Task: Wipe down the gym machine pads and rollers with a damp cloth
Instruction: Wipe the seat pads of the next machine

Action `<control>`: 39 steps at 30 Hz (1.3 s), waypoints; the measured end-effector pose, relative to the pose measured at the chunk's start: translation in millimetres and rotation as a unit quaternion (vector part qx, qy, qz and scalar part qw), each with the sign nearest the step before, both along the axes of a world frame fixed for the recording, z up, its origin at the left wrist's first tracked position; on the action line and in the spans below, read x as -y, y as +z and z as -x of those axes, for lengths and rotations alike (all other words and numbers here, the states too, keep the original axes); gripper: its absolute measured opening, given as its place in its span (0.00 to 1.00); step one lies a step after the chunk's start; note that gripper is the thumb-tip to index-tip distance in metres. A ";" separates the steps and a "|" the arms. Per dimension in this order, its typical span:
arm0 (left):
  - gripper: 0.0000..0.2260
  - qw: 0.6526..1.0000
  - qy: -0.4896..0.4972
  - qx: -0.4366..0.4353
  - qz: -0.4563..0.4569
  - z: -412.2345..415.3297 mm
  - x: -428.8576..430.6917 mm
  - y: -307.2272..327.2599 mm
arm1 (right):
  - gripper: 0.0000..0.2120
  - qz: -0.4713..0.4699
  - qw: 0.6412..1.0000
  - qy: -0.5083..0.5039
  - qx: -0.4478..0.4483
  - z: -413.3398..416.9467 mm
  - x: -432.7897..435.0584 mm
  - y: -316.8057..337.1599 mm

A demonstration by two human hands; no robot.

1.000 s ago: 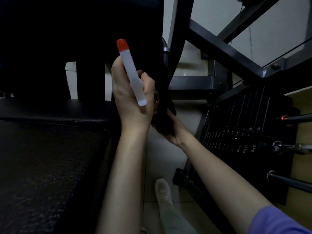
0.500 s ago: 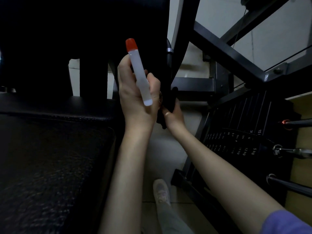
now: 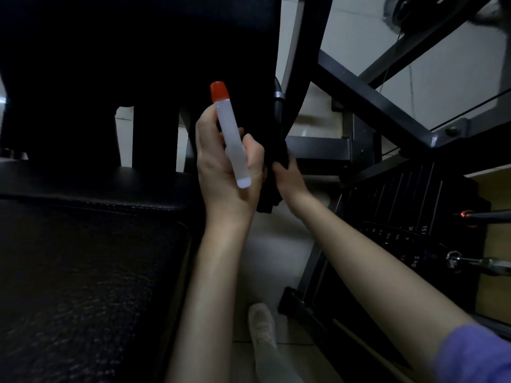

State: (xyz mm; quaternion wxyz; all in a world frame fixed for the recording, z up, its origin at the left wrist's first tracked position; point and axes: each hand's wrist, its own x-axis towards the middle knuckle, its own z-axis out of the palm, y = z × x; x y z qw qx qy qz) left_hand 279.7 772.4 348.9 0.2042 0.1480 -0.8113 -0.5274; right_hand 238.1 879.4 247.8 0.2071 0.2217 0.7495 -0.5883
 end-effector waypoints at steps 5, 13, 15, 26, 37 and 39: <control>0.22 1.000 0.010 0.005 -0.014 -0.9 -0.1 4.0 | 0.18 -0.025 0.995 0.016 0.099 -10.7 -30.2 -7.5; 0.23 1.000 0.011 0.006 -0.008 -1.6 -1.3 2.5 | 0.15 -0.024 0.997 0.011 -0.067 54.2 5.5 12.9; 0.22 1.000 0.011 0.007 -0.006 0.5 -0.3 4.2 | 0.17 -0.057 0.995 0.009 -0.086 39.9 7.0 6.0; 0.21 1.000 0.003 0.005 0.001 0.0 1.1 1.8 | 0.24 -0.077 0.987 0.088 -0.107 68.4 -13.1 12.4; 0.21 1.000 0.014 0.005 0.004 2.3 0.6 3.9 | 0.25 -0.187 0.952 0.201 -0.133 -12.3 -16.6 5.7; 0.21 1.000 0.014 0.001 0.010 1.8 0.2 4.0 | 0.23 -0.177 0.955 0.211 -0.115 -5.6 -20.2 8.3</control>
